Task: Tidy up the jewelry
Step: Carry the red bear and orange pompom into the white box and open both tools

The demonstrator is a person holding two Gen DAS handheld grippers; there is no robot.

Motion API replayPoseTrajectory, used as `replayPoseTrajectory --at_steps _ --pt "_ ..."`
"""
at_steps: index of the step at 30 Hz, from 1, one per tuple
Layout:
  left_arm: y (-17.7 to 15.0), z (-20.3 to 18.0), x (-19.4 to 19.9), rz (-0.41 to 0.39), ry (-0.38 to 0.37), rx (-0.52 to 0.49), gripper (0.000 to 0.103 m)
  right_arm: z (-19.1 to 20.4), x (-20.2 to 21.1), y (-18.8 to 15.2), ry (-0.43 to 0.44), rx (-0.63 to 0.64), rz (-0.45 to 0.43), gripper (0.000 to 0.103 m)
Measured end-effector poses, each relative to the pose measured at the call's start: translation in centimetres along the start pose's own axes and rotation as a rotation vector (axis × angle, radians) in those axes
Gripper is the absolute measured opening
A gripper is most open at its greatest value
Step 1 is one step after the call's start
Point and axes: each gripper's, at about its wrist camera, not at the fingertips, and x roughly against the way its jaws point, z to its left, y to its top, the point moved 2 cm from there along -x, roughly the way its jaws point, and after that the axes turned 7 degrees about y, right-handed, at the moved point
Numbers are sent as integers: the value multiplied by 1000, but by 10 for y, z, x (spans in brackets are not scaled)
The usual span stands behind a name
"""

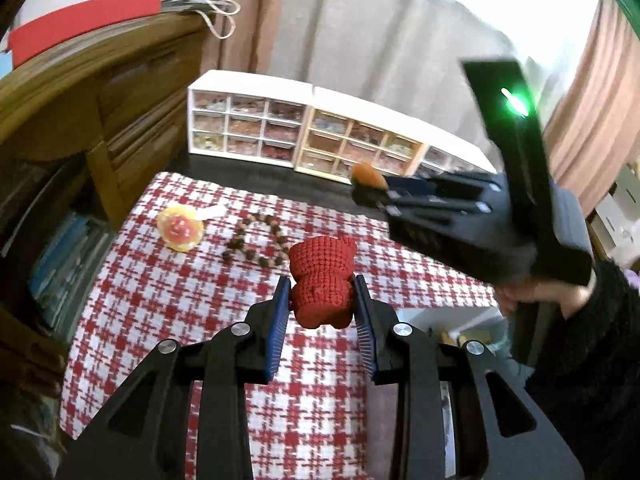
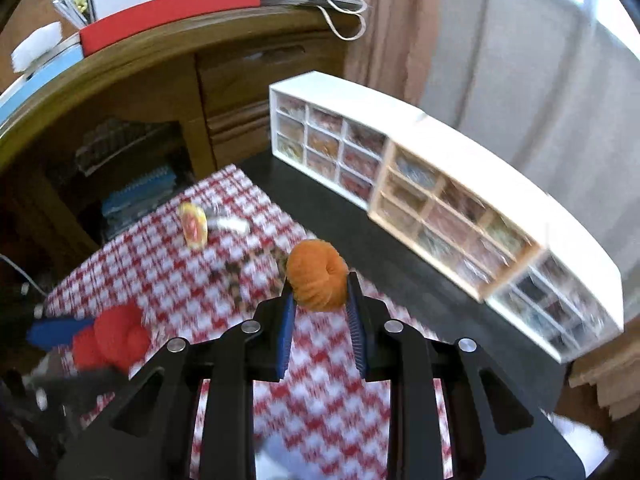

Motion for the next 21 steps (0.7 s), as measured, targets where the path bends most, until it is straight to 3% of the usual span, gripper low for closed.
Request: replayPoseTrajectory --at_steps 12,16,21 --pt "-1 -50 13 -3 -97 -90 32 -38 118 -102 -112 -163 -66 25" --pt "-4 -67 20 -12 -121 -134 32 -41 133 -131 -130 -178 -32 25" --pt "-8 -86 24 -18 -134 -190 32 -38 132 -153 -83 -206 10 25"
